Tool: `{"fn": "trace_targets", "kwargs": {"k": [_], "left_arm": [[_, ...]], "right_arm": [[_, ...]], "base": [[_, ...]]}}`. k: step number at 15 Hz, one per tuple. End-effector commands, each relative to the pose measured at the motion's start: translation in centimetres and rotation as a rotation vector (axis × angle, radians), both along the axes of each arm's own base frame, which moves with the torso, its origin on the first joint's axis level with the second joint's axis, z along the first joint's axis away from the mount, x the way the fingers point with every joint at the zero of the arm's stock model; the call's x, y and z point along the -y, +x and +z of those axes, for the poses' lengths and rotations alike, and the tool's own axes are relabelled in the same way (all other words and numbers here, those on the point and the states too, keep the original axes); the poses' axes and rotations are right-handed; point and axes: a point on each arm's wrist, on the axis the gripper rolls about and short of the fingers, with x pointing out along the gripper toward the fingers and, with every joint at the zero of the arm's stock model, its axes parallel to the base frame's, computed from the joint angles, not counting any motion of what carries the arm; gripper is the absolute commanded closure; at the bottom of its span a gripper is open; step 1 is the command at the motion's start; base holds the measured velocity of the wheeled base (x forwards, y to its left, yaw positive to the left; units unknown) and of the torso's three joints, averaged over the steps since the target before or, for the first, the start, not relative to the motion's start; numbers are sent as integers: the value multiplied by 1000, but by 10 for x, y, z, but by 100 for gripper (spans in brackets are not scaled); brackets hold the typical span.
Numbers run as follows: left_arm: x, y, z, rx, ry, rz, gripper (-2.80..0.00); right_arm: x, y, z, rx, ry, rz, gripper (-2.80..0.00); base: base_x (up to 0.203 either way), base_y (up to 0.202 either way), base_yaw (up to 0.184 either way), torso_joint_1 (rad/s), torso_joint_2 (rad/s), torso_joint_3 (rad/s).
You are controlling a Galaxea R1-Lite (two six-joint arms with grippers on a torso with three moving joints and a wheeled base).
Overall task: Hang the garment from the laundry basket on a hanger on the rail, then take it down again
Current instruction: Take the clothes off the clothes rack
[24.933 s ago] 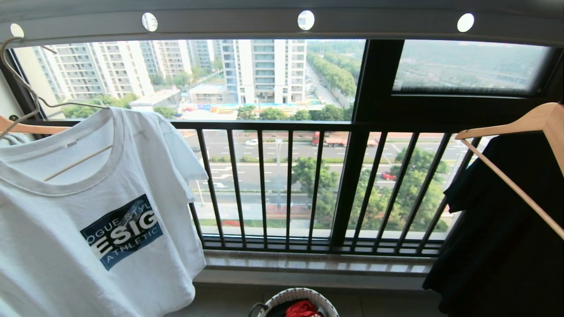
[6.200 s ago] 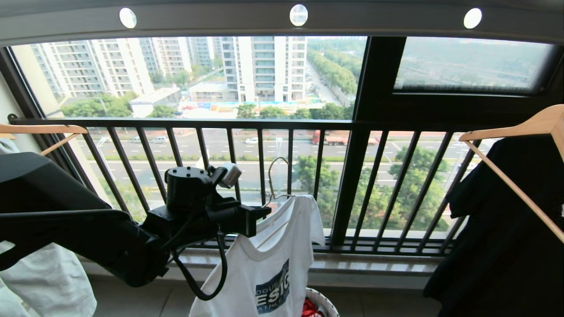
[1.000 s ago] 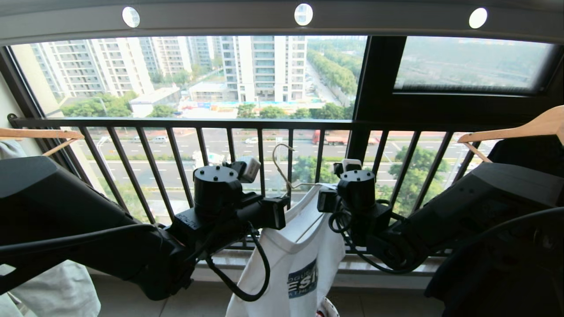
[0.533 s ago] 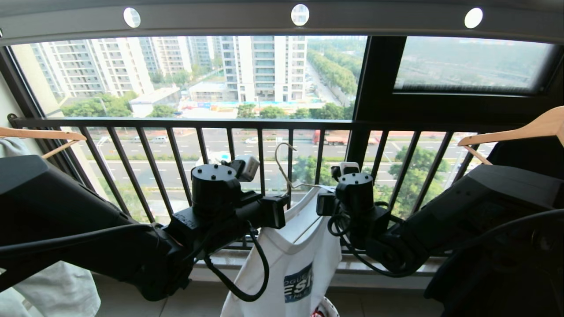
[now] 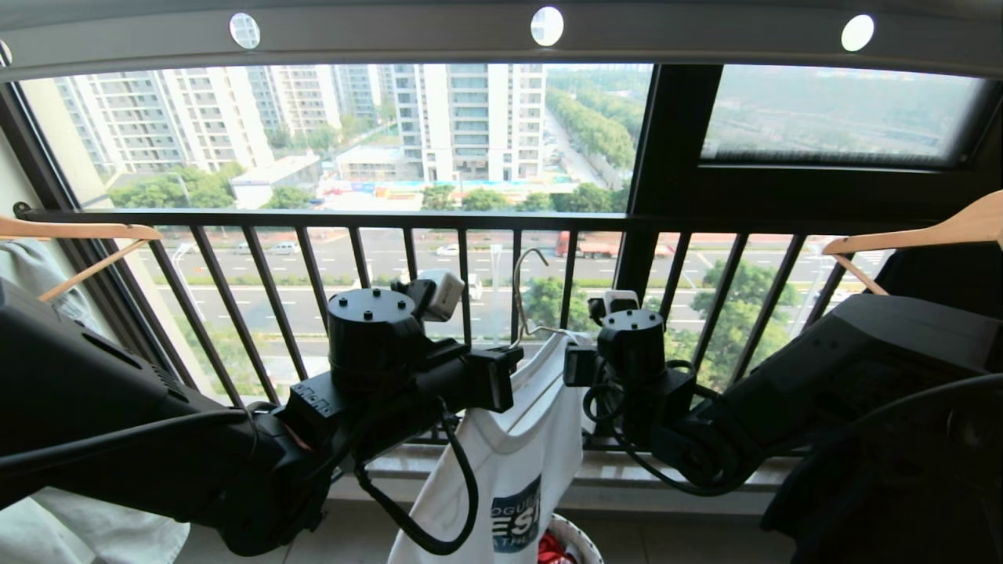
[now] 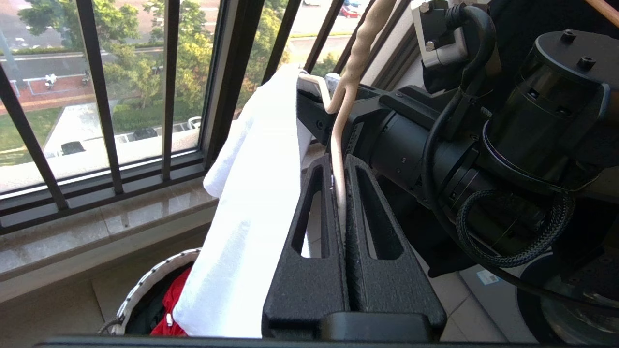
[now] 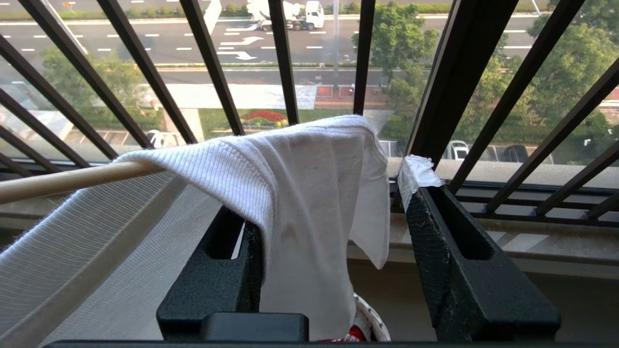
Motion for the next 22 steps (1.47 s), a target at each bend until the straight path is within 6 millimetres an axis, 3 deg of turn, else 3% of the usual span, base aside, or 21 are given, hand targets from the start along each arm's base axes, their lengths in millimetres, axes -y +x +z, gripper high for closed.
{"fn": "trace_targets", "kwargs": {"k": [1, 5, 13, 14, 22], "left_arm": [[1, 0, 0, 1, -3, -3, 0], [1, 0, -1, 0, 0, -1, 0], [0, 0, 2, 7, -6, 5, 0], [0, 0, 2, 8, -7, 5, 0], [0, 6, -3, 5, 3, 33, 0]], "right_arm": [[-2, -2, 3, 10, 7, 5, -280], [-11, -11, 1, -1, 3, 35, -280], [-12, -11, -6, -17, -10, 37, -280], [-12, -11, -7, -18, -10, 37, 0], [-13, -11, -6, -15, -7, 38, 0]], "base": [[0, 0, 0, 0, 0, 0], [0, 0, 0, 0, 0, 0], [0, 0, 0, 0, 0, 0], [0, 0, 0, 0, 0, 0], [0, 0, 0, 0, 0, 0]]}}
